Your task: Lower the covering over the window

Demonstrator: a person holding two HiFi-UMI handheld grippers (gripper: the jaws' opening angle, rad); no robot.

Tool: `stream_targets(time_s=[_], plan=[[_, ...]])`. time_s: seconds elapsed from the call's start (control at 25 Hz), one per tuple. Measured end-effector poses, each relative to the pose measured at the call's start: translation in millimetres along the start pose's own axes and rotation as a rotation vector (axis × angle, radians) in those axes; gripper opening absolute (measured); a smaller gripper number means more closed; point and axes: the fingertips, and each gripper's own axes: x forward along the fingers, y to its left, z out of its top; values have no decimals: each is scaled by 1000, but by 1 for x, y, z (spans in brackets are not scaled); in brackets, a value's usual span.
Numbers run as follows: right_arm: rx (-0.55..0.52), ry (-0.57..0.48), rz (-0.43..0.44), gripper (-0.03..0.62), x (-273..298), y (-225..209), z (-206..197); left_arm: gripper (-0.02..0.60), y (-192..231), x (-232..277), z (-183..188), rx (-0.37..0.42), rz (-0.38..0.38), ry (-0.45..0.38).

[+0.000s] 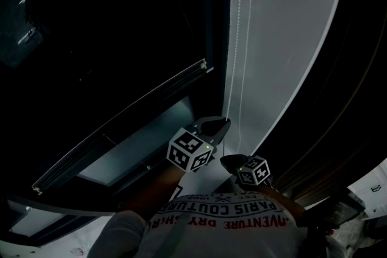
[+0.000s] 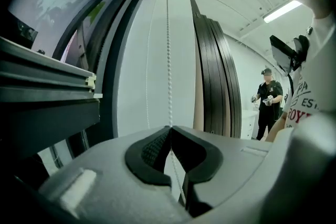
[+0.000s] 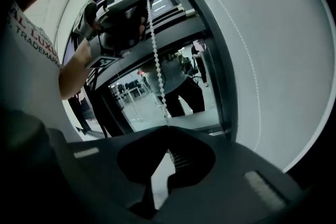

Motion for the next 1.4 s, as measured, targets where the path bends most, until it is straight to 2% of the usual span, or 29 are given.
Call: stream_targets(time_s=[0.24, 0.44, 0.6, 0.68, 0.84, 1.0, 1.12, 1.24, 1.4], plan=[[42, 65, -7, 8, 2, -1, -28, 8, 9, 0, -33, -9, 39, 33], [9, 139, 51, 9, 10, 13, -46, 6, 9, -3, -52, -58, 41, 37], [-10, 101, 35, 22, 3, 11, -33, 6, 8, -5, -55, -64, 39, 28], [-6, 48, 21, 84, -10, 6, -10, 6, 10, -6, -56, -66, 42, 24], [-39, -103, 26, 98, -46, 7, 65, 6, 8, -11, -57, -73, 44, 16], [-196, -248, 47, 100, -80, 30, 155, 6, 5, -11, -58, -72, 38, 16], [-293, -328, 73, 104, -98, 56, 208, 6, -1, -12, -57, -67, 30, 13], [-317, -406, 91, 105, -110, 77, 247, 6, -9, -14, -56, -64, 18, 9], [-361, -445, 75, 107, -111, 88, 274, 8, -15, -15, -57, -60, 6, 14]])
